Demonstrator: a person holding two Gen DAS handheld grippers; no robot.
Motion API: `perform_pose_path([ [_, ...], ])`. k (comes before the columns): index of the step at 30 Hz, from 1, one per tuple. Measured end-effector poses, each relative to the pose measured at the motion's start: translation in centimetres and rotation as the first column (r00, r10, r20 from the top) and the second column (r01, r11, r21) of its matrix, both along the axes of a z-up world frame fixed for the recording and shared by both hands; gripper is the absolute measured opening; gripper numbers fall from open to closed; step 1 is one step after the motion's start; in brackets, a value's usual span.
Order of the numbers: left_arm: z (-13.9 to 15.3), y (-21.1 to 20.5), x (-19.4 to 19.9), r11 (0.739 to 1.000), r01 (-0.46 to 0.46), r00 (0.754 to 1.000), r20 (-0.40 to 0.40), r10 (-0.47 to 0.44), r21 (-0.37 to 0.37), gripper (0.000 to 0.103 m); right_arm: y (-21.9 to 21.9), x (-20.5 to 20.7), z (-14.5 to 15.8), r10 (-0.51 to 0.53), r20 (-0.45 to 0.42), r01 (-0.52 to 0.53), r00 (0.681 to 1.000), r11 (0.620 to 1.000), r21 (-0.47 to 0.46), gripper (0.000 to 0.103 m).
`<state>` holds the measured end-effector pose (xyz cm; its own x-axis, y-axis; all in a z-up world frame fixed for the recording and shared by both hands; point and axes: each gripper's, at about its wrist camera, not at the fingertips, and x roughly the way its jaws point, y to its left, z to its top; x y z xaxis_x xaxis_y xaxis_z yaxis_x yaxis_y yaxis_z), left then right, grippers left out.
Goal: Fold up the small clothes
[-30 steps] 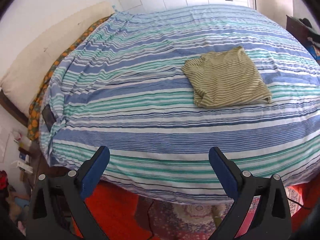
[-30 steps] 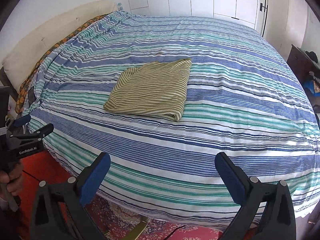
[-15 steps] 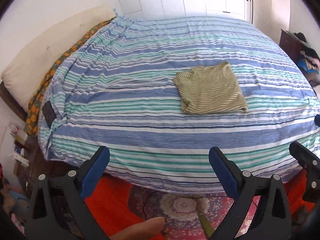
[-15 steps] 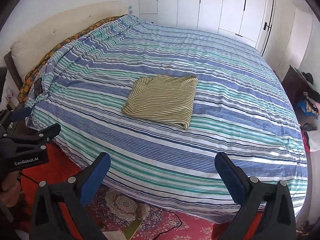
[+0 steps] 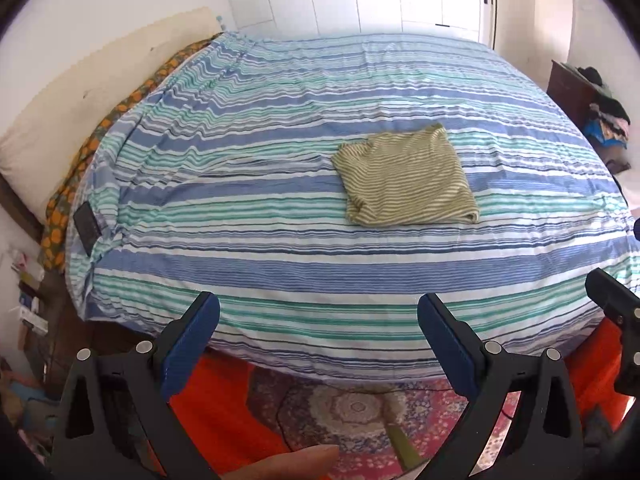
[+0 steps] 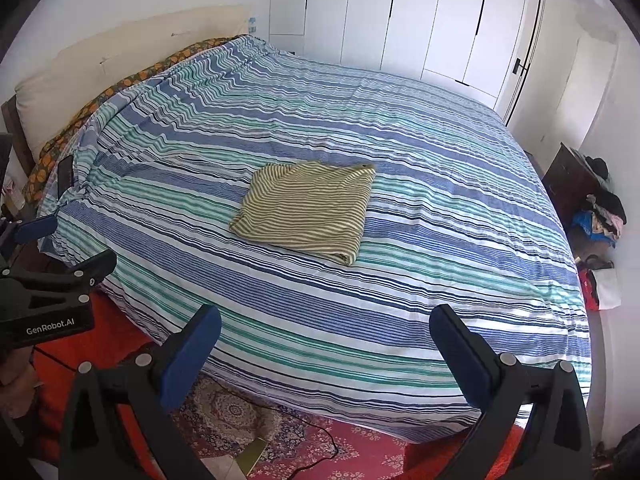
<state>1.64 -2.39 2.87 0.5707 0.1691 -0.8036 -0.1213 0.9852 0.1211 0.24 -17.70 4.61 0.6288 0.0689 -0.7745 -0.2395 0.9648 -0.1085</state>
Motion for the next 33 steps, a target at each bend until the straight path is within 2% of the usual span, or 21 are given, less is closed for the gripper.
perform_pose_path([
  [3,-0.3,-0.1,0.1,0.999,0.018,0.999,-0.025,-0.019,-0.026,0.100,-0.1,-0.1,-0.1,0.015,-0.028,-0.014,1.000,0.999,0.039,0.103],
  [9,-0.6,-0.2,0.1,0.999,0.032,0.998,-0.053,-0.033,-0.024,0.100,0.1,-0.1,-0.6,-0.002,-0.046,0.002,0.999,1.000,0.012,0.103],
  [22,-0.9,-0.3,0.4,0.999,0.020,0.997,-0.072,-0.022,-0.030,0.100,-0.1,0.0,-0.9,-0.005,-0.067,0.006,0.998,1.000,0.012,0.103],
  [33,-0.6,-0.5,0.3,0.999,0.045,0.996,-0.069,-0.047,-0.030,0.100,-0.2,0.1,-1.1,-0.004,-0.100,0.008,0.995,0.999,0.032,0.103],
])
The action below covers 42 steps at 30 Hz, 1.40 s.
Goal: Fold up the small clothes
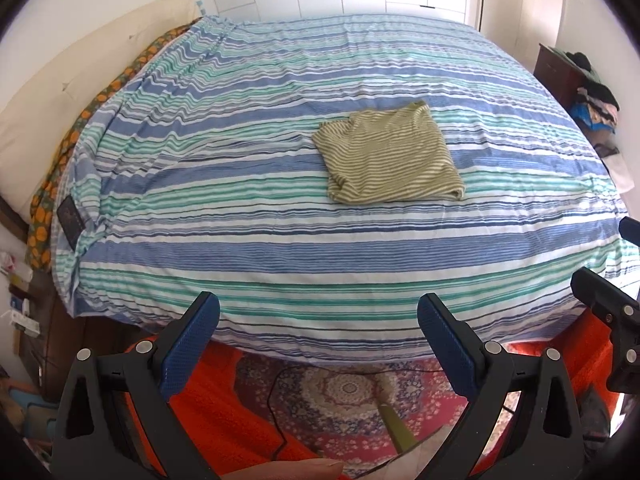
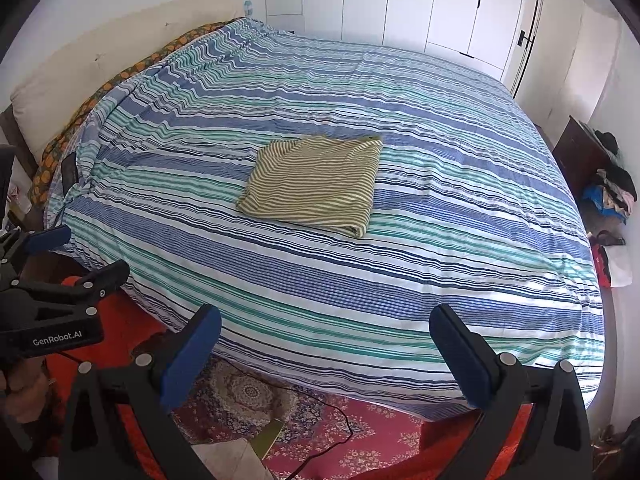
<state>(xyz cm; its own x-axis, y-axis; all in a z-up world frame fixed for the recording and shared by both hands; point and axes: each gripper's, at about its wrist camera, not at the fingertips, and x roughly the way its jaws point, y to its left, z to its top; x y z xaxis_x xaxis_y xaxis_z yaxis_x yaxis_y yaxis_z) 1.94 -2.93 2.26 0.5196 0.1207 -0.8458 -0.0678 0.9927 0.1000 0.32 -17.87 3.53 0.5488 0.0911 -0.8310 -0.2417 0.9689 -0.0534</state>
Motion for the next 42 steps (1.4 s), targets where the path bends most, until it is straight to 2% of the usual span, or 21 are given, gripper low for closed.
perform_pose_path([
  [6,0.1,0.3,-0.2,1.000,-0.006,1.000,0.004,0.006,-0.006,0.100,0.4,0.1,0.1,0.016,-0.028,-0.015,0.999,0.999,0.052,0.103],
  [15,-0.2,0.6,-0.1,1.000,-0.010,1.000,-0.009,0.010,-0.015,0.100,1.3,-0.2,0.2,0.038,-0.041,-0.038,0.998,0.999,0.011,0.103],
  [21,-0.1,0.3,-0.2,1.000,-0.002,1.000,-0.009,0.002,-0.002,0.100,0.9,-0.1,0.4,0.041,-0.072,-0.037,0.997,0.998,0.057,0.103],
  [29,0.1,0.0,-0.3,1.000,0.004,1.000,0.000,-0.004,0.008,0.100,0.7,-0.3,1.3,0.024,-0.046,-0.021,0.999,0.998,0.063,0.103],
  [42,0.3,0.0,-0.4,1.000,0.004,1.000,0.002,-0.004,0.011,0.100,0.7,-0.4,1.3,0.015,-0.025,-0.015,1.000,1.000,0.020,0.103],
])
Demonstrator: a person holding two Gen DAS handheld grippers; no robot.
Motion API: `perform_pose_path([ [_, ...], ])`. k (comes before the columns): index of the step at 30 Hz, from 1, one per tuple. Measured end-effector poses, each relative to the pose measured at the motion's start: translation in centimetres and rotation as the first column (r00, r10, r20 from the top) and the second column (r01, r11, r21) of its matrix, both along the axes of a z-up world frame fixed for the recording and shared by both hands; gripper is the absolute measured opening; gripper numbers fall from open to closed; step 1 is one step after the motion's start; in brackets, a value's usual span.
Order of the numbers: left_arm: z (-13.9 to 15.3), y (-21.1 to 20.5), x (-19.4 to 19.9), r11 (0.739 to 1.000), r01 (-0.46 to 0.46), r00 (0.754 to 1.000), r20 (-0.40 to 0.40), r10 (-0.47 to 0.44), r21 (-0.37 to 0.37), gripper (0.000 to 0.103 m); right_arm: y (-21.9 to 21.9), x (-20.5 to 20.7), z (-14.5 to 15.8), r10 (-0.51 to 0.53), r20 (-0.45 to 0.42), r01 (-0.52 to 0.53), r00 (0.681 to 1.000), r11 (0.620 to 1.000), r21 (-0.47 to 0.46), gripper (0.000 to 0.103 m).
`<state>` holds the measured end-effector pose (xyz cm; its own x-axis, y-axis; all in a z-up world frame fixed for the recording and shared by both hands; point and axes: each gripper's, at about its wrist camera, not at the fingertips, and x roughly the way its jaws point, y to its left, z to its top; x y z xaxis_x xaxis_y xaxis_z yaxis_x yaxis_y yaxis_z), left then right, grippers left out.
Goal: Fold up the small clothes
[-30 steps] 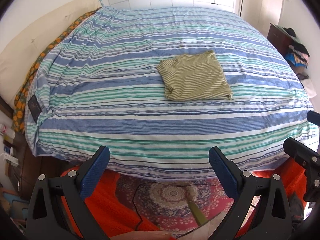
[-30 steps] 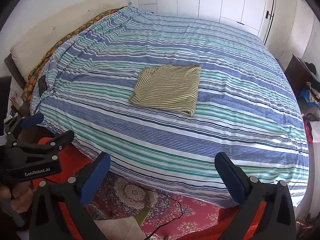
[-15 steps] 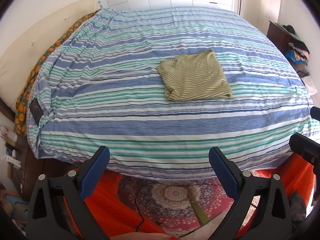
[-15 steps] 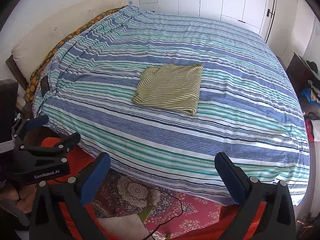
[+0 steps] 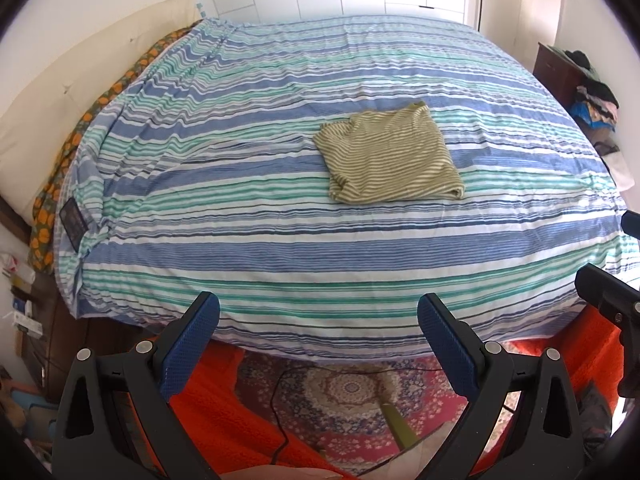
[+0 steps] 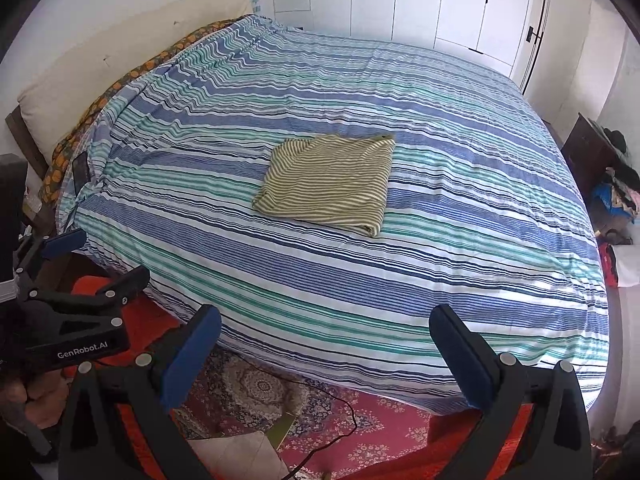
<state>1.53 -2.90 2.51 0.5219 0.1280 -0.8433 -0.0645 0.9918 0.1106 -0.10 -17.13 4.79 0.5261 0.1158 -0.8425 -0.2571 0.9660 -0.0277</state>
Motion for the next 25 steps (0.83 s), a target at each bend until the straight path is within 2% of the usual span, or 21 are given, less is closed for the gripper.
perform_pose_path([
  [19,-0.31,-0.20,0.41,1.000,-0.002,1.000,-0.012,0.002,0.002,0.100,0.15,0.30,-0.50,0.008,-0.010,-0.008,1.000,1.000,-0.005,0.103],
  [25,-0.09,-0.21,0.46,1.000,-0.008,1.000,0.006,0.008,0.009,0.100,0.11,0.54,-0.60,0.007,-0.010,-0.007,1.000,1.000,0.000,0.103],
])
